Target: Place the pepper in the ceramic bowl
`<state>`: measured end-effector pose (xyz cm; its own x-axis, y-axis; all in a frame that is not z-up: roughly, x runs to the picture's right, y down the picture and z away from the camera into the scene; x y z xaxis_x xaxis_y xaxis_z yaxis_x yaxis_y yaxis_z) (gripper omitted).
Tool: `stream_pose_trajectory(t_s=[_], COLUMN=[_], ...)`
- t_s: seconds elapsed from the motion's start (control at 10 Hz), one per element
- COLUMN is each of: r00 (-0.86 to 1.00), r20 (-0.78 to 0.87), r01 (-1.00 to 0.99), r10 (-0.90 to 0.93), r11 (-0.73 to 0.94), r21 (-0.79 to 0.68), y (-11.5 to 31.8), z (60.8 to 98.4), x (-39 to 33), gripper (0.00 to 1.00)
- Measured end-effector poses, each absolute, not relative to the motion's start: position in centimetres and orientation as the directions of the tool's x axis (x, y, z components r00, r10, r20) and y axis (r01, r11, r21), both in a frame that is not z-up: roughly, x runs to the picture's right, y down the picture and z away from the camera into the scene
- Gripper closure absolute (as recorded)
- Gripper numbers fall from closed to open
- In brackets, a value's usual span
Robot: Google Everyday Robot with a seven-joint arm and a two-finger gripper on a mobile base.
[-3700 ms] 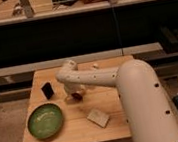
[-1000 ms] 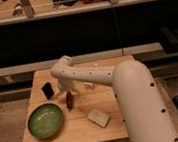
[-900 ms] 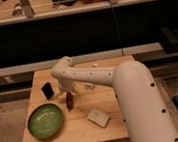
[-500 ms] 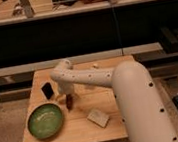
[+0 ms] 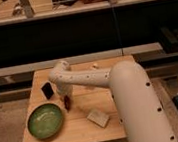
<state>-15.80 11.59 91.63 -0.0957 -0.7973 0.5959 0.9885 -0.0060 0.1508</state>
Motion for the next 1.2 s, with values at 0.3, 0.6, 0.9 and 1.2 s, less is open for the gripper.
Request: stream_pose_trajectory(t_s=[0.3,0.6,0.9,1.2], r00=[-0.081,-0.11,-0.114,-0.118], r20=[0.592,0.553,0.501,0.468], r01=[0.974,0.971,0.967,0.955], r10=[-0.802,-0.826,-0.858,-0.876], r11=[0.062,0.028,0.02,0.029], r21=[0.218,0.236,0.254,0.295], y=[11.6,11.1,8.7,10.6], z=[91.5,89.0,85.3,82.2], x=[-15.7,-17.1,-19.0,-19.3], gripper=[0.97,0.97,0.97,0.89])
